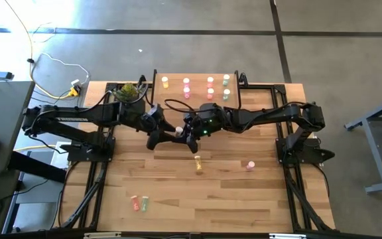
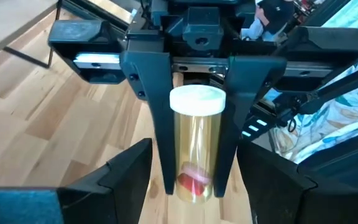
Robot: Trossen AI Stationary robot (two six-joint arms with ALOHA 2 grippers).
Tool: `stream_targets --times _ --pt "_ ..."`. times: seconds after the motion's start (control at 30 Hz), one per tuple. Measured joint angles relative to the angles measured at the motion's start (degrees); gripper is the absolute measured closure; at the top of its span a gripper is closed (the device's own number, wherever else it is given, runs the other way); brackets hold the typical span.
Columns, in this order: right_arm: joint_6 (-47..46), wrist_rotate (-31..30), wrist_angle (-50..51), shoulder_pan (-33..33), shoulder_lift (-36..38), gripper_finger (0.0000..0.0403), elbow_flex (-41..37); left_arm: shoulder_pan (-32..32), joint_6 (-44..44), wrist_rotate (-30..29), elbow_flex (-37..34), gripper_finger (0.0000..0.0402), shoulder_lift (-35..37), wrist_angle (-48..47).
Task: Pick and place medicine bottles onto shelf by color
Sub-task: Put the bottom yellow pill bottle on the shelf
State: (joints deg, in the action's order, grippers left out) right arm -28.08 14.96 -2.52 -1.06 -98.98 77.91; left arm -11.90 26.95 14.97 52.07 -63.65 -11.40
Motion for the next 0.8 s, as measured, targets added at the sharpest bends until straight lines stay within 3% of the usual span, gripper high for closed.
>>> stream_targets --times 0.8 --pt "1.2 -1.1 -1.8 1.5 0.0 0.0308 0.0 -0.1 -1.6 -0.1 0.0 0.0177 -0.2 2.4"
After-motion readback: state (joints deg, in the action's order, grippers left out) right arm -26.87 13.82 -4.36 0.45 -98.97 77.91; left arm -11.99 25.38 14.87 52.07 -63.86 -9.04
